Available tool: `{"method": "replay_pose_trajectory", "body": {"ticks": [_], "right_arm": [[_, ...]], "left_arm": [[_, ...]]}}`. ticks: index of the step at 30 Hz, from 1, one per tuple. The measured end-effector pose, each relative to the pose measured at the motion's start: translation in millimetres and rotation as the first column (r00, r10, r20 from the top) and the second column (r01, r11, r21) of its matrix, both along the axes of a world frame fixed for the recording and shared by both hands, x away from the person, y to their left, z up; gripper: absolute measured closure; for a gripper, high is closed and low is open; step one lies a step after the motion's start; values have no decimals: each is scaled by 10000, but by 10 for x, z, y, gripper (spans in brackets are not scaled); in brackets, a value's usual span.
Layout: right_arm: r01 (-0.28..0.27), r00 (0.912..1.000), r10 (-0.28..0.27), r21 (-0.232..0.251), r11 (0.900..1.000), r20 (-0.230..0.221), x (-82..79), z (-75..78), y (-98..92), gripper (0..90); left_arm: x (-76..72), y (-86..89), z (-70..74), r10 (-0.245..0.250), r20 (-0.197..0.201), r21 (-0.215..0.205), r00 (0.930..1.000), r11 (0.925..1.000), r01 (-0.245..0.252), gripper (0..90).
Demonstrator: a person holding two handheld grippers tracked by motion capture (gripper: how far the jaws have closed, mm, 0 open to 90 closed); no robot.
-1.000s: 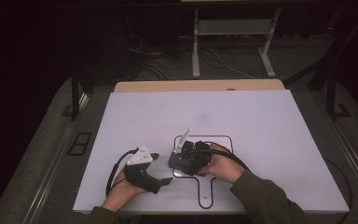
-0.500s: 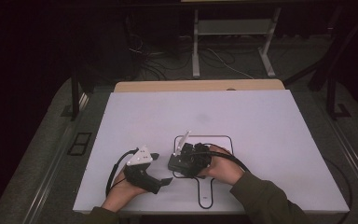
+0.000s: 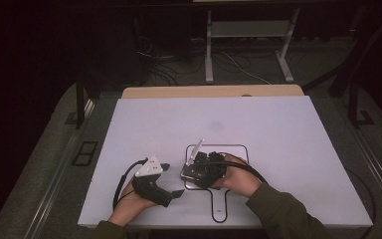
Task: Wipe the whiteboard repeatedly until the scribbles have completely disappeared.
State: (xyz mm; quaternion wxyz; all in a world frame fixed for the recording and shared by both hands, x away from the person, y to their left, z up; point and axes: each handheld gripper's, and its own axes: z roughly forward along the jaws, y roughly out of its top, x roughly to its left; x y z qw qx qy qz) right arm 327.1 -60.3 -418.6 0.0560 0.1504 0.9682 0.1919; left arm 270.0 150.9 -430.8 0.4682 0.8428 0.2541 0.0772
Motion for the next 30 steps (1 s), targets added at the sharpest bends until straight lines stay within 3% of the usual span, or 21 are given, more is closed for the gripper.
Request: {"method": "replay_pose_trajectory", "body": {"ticks": [5,10,15,18,22,30], "right_arm": [[750,9970,-750,-2,9972,185,162,-5,-114,386],[924,9956,-923,-40,9957,171,196,-3,-151,386],[-302,9992,308,201,9993,-263,21,-9,-16,386],[-246,9994,251,225,9994,-241,17,-11,-8,386],[399,9992,-398,158,9991,-57,123,-13,-122,386],[1404,9899,-1401,116,9900,-204,303,-11,-448,386]], "left_arm": [[4,-1,-3,-18,13,-29,10000,10000,18,0],[3,-4,-3,-30,14,-17,10000,10000,30,0],[3,-3,-1,-9,0,-2,10000,10000,9,0],[1,-1,3,-44,39,7,10000,10000,44,0],[2,-1,4,-57,45,32,10000,10000,57,0],[2,-8,0,-39,21,0,10000,10000,39,0]]}}
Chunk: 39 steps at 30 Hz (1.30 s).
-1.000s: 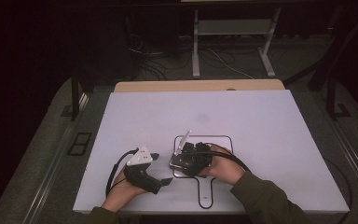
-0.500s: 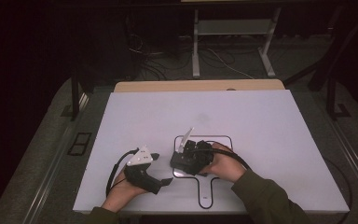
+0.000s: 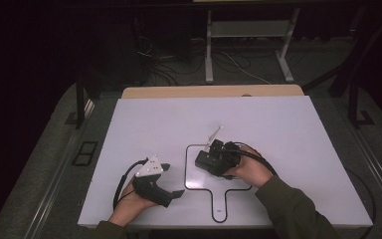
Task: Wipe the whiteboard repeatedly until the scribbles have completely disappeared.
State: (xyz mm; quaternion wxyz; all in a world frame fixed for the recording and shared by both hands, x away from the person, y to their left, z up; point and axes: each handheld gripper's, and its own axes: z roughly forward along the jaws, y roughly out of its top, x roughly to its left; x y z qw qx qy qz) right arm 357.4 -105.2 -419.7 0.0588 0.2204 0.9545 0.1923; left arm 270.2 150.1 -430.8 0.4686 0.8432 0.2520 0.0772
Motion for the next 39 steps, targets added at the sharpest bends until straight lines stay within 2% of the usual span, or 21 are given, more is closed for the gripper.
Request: {"method": "replay_pose_trajectory", "body": {"ticks": [3,9,12,16,20,21,22,24,29,31,36,39], "right_arm": [[-126,9999,127,-111,9999,49,-36,1,-37,386],[-856,9960,857,60,9963,-254,-278,6,-2,386],[-1058,9942,1061,124,9943,-174,-328,-1,-33,386],[-510,9987,510,34,9987,16,-219,-6,-139,386],[84,9999,-83,139,9999,-74,-99,-11,-297,386],[112,9999,-111,34,9999,-22,-90,-9,-322,386],[-95,9999,95,-22,10000,42,-89,-8,-335,386],[-92,10000,92,-28,10000,-36,-150,-3,-299,385],[-1006,9949,1006,-24,9949,-42,-335,-1,-176,386],[-990,9951,990,-2,9951,-47,-335,-3,-160,386],[-121,9997,121,2,9999,205,-172,-10,-226,386],[-67,9998,67,-16,10000,206,-165,-10,-231,386]], "left_arm": [[5,4,-1,-21,2,52,10000,10000,21,0],[3,5,1,-5,9,35,10000,10000,5,0],[1,1,2,-14,13,52,10000,10000,14,0],[0,0,3,-20,25,57,10000,10000,19,0],[5,-1,-5,-9,-18,37,10000,10000,10,0],[7,-2,-6,-15,-29,34,10000,10000,15,0],[7,-3,-7,-19,-32,32,10000,10000,19,0],[7,-5,-7,-16,-31,25,10000,10000,16,0],[9,-8,-8,-30,-13,29,10000,10000,30,0],[8,-11,-8,-29,-12,38,10000,10000,29,0],[10,-12,-9,-26,-15,54,10000,10000,26,0],[13,-13,-12,-34,-29,70,10000,10000,35,0]]}}
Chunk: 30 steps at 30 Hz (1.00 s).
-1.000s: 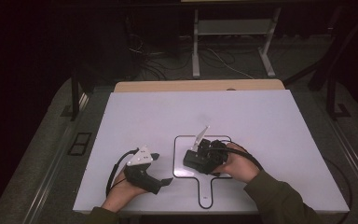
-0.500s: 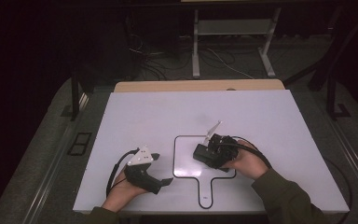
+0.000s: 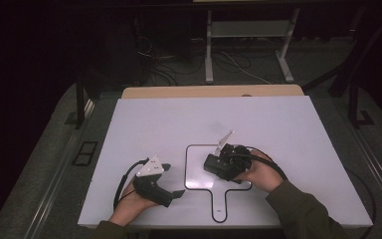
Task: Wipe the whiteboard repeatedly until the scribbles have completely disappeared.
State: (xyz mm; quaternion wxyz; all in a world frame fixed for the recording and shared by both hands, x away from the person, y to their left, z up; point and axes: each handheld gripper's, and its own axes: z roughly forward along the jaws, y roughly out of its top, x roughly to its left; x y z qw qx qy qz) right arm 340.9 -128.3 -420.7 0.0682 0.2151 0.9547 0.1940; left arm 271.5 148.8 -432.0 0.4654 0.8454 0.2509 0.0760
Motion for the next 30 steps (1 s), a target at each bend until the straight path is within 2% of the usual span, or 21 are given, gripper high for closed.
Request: {"method": "replay_pose_trajectory", "body": {"ticks": [2,5,7,9,12,14,17,19,20,21,22,25,26,30], "right_arm": [[-271,9995,271,48,9996,-153,-71,3,52,386],[-975,9950,975,25,9952,-221,-194,8,161,386],[-1109,9937,1108,-30,9938,-181,-209,10,193,386],[-921,9957,921,-7,9957,-124,-159,7,164,386],[-131,9999,132,-64,9999,77,-22,-4,40,385],[101,9999,-101,-31,9999,9,34,-6,-35,385],[-60,10000,59,-49,10000,-53,-13,-2,-20,385],[-488,9985,488,-1,9988,-238,-91,3,37,385],[-896,9956,895,-47,9960,-263,-132,5,67,385],[-888,9953,890,87,9960,-373,-187,6,110,385],[-1101,9932,1103,93,9939,-363,-214,5,129,385],[-965,9943,971,156,9952,-446,-195,5,114,385],[-990,9946,989,3,9951,-323,-159,7,80,385],[-271,9994,271,-1,9996,-194,-25,-1,-100,385]], "left_arm": [[2,0,-1,1,8,4,10000,10000,-1,0],[0,2,4,-18,49,7,10000,10000,18,0],[-7,3,6,10,35,-18,10000,10000,-10,0],[-9,8,8,-12,49,19,10000,10000,12,0],[-8,7,6,-18,42,13,10000,10000,17,0],[-5,3,3,-6,20,-1,10000,10000,6,0],[0,1,1,3,16,8,10000,10000,-3,0],[-2,1,3,10,20,0,10000,10000,-10,0],[-3,2,4,6,25,-7,10000,10000,-6,0],[-4,3,6,5,36,-5,10000,10000,-5,0],[-7,4,7,14,37,-16,10000,10000,-14,0],[-11,12,10,2,47,19,10000,10000,-2,0],[-11,13,8,27,26,-5,10000,10000,-27,0],[-7,10,5,31,10,-16,10000,10000,-30,0]]}}
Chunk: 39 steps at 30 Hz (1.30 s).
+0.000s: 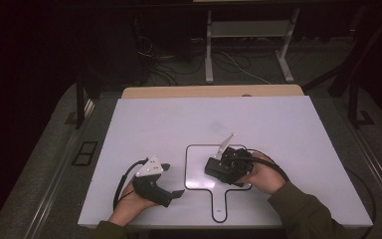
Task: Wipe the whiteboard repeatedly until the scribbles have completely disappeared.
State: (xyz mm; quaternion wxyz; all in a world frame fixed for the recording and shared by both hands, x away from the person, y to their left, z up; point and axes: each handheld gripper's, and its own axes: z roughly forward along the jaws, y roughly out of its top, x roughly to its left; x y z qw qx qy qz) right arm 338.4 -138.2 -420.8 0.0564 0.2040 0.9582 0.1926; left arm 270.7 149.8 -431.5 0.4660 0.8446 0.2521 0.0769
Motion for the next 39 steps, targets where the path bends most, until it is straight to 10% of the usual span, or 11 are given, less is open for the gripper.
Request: {"method": "replay_pose_trajectory", "body": {"ticks": [11,22,32,39], "right_arm": [[1276,9918,-1276,68,9918,-13,159,-7,-341,385],[-220,9993,236,529,9984,-288,-188,-17,-258,385],[1430,9897,-1431,282,9893,-1,98,-21,-562,385],[804,9967,-805,160,9966,54,-32,-15,-478,384]], "left_arm": [[-2,-1,6,-9,17,-3,10000,10000,9,0],[-1,-13,3,-16,20,4,10000,10000,16,0],[2,-14,0,-32,3,17,10000,10000,32,0],[3,-12,3,-86,24,101,10000,9999,86,0]]}}
